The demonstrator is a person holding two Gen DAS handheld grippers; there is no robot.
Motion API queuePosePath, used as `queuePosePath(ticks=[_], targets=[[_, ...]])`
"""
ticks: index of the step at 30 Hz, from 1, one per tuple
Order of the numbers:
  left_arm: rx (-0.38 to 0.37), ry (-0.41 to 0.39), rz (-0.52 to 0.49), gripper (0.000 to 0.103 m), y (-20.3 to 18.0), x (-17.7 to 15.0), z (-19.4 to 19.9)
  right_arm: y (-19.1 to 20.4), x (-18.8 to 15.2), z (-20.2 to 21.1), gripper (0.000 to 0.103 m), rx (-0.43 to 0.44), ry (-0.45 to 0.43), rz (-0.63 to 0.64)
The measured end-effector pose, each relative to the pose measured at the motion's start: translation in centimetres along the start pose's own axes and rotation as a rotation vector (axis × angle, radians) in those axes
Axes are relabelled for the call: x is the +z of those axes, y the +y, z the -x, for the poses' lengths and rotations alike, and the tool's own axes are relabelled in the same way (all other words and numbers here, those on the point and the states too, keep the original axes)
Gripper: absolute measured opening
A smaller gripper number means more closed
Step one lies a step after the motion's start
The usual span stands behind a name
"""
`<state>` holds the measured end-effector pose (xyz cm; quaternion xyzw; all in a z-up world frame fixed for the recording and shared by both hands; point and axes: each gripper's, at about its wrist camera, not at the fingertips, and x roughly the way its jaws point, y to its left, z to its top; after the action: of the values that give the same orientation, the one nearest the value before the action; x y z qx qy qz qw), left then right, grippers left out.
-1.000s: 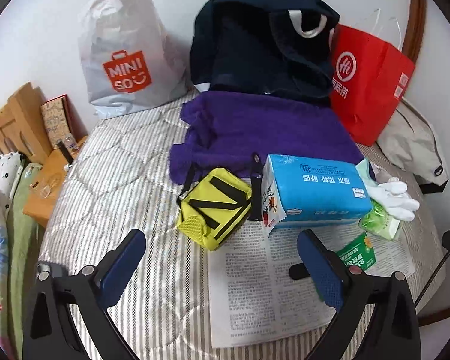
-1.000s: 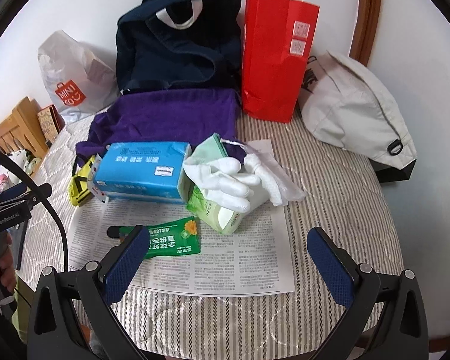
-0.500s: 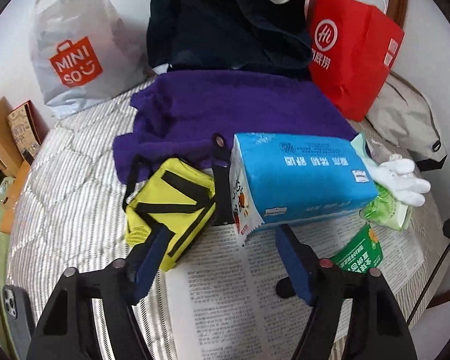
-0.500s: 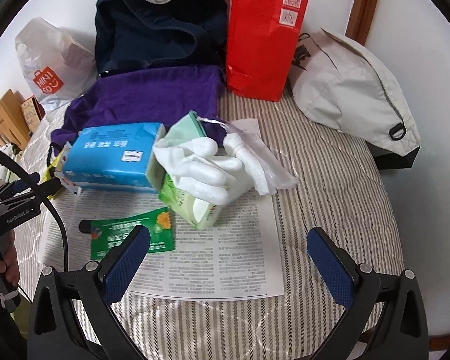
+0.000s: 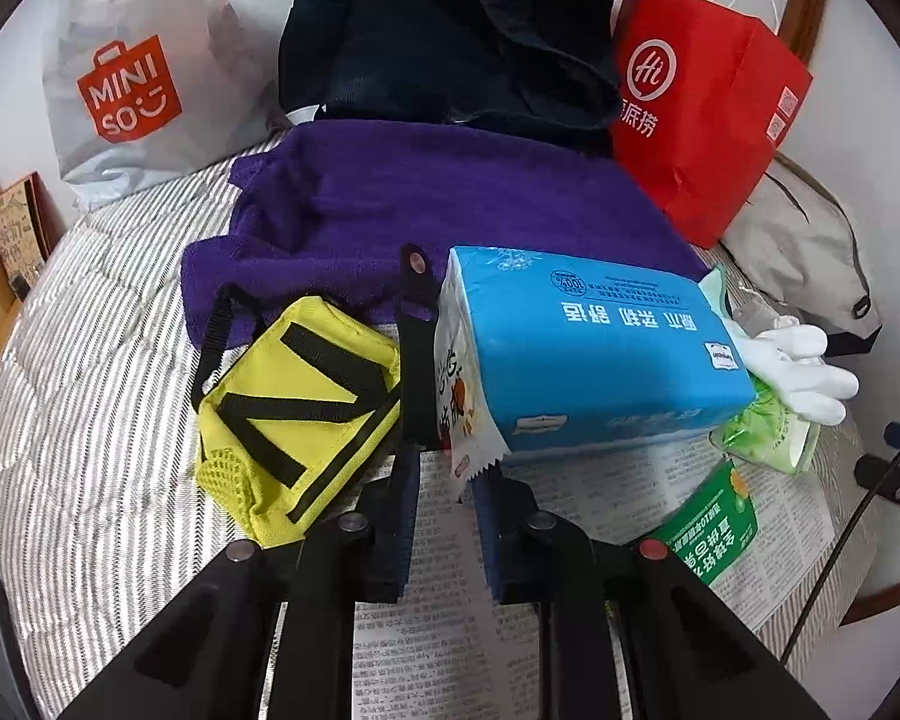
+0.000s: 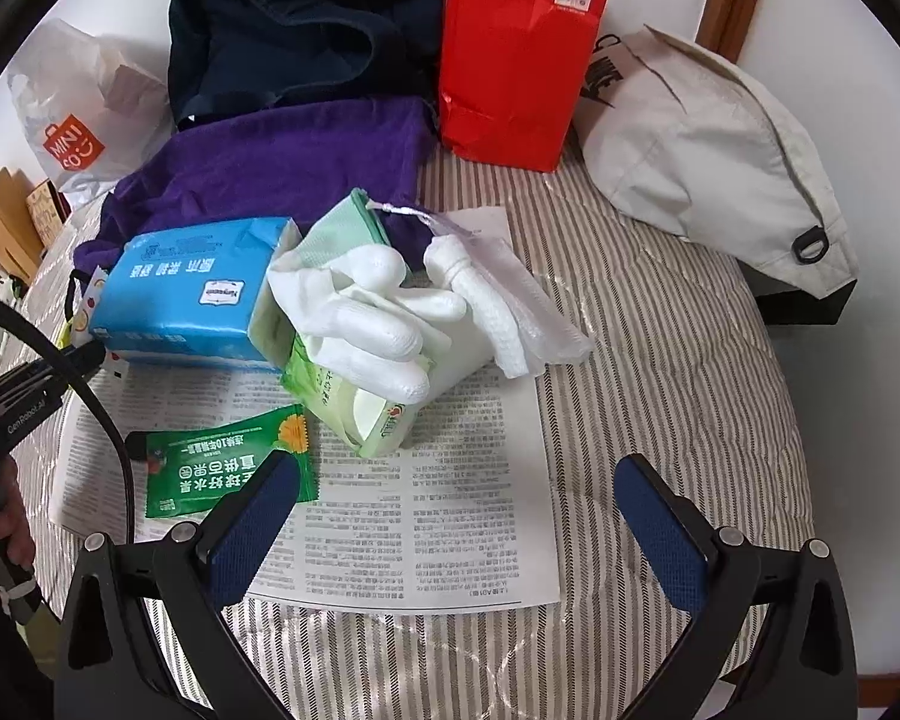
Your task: Organize soft objects
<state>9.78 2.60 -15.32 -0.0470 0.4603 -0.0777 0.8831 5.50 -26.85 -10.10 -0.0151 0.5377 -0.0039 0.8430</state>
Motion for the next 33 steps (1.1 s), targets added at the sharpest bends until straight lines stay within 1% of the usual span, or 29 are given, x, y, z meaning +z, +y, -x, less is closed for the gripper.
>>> queuePosePath(ticks=[3, 5, 8, 11, 16, 18, 20, 24, 27, 30, 33], targets=[[-0.002, 0.014, 0.004, 0.017, 0.0, 0.1, -0.4, 0.1, -0.1, -0.4, 0.103, -0.003, 0.01, 0.01], [0.006, 0.006, 0.015, 0.01, 0.3, 0.0, -0.1, 0.2, -0.1, -0.6, 0.103, -0.003, 0.014, 0.018], [-0.012, -0.01, 0.045, 0.01, 0.8, 0.0, 0.6, 0.2, -0.2, -0.7, 0.103, -0.006, 0.017, 0.023], [-0.013, -0.021, 0.044, 0.01, 0.7, 0.4, 0.5, 0.1, -0.1, -1.0, 0.103, -0.005, 0.023, 0.019], [-0.012, -0.004, 0.078, 0.009, 0.9, 0.8, -0.6, 0.3, 0.0, -1.5, 0.103, -0.001, 0.032, 0.026], [-0.021, -0.009, 0.074, 0.005, 1.0, 0.8, -0.5, 0.4, 0.0, -1.5, 0.103, -0.002, 0.032, 0.032], [-0.039, -0.032, 0.092, 0.005, 1.3, 0.7, 0.2, 0.4, 0.0, -1.4, 0.103, -0.002, 0.031, 0.032], [-0.034, -0.056, 0.109, 0.005, 1.9, 0.5, 1.7, 0.0, 0.2, -0.9, 0.103, 0.008, 0.007, 0.016], [-0.034, -0.064, 0.117, 0.005, 2.3, 0.1, 2.7, -0.5, 0.2, -0.7, 0.103, 0.012, -0.007, 0.003], [-0.018, -0.065, 0.116, 0.005, 2.5, -0.3, 3.3, -1.2, 0.3, -0.7, 0.103, 0.014, -0.026, -0.011], [-0.018, -0.064, 0.124, 0.005, 2.8, -0.5, 3.6, -2.0, 0.6, -1.3, 0.103, 0.021, -0.029, -0.036]])
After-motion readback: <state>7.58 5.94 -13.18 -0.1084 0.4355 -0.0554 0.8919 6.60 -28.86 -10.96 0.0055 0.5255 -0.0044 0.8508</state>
